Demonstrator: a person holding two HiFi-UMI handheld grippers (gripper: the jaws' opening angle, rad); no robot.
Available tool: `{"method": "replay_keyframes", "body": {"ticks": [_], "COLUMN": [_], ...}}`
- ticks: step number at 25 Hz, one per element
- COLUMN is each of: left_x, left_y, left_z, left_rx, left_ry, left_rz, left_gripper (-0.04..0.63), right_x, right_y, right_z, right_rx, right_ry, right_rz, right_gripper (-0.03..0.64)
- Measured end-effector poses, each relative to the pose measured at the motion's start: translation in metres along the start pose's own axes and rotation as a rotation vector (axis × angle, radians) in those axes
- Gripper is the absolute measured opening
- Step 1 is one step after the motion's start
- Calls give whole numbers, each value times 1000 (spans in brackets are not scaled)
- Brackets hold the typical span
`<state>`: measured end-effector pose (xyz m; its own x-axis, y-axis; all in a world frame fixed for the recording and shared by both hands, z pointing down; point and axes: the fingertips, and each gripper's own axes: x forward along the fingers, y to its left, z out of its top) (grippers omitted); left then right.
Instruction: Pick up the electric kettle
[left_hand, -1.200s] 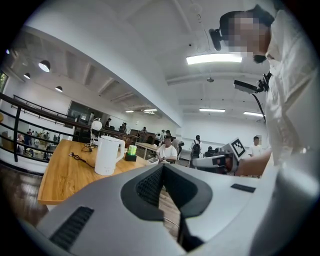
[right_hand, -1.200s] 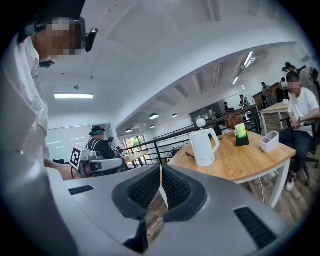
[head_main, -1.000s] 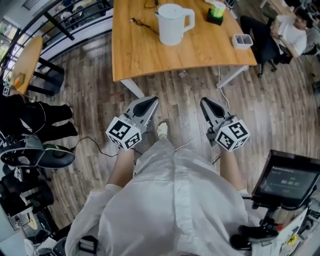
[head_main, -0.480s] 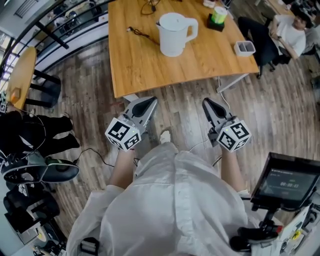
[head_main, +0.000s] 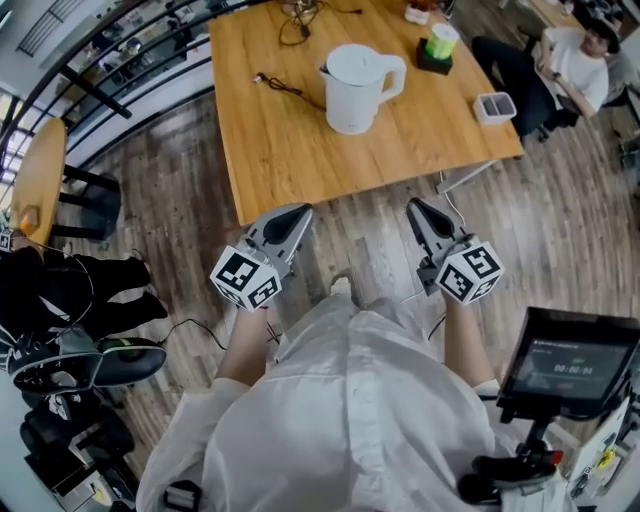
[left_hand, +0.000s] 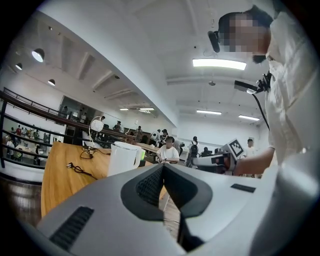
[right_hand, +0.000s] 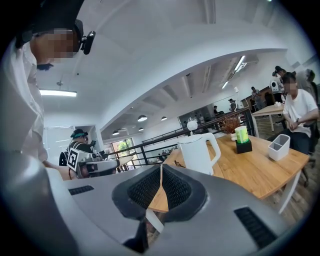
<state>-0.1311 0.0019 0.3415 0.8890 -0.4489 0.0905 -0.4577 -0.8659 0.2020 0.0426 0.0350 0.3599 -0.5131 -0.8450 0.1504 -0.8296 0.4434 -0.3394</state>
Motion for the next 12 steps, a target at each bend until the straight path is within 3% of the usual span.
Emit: {"method": "replay_keyframes", "body": {"ticks": [12], "left_x": [30], "left_y": [36], "left_z": [1], "left_rx": [-10], "left_ry": [8], "left_rz": [-24], "left_gripper": [6], "right_x": [29], "right_y": [-33], "right_z": [12], "right_rx": [-20], "right_ry": [24], "right_rz": [-29], "right_gripper": [12]}}
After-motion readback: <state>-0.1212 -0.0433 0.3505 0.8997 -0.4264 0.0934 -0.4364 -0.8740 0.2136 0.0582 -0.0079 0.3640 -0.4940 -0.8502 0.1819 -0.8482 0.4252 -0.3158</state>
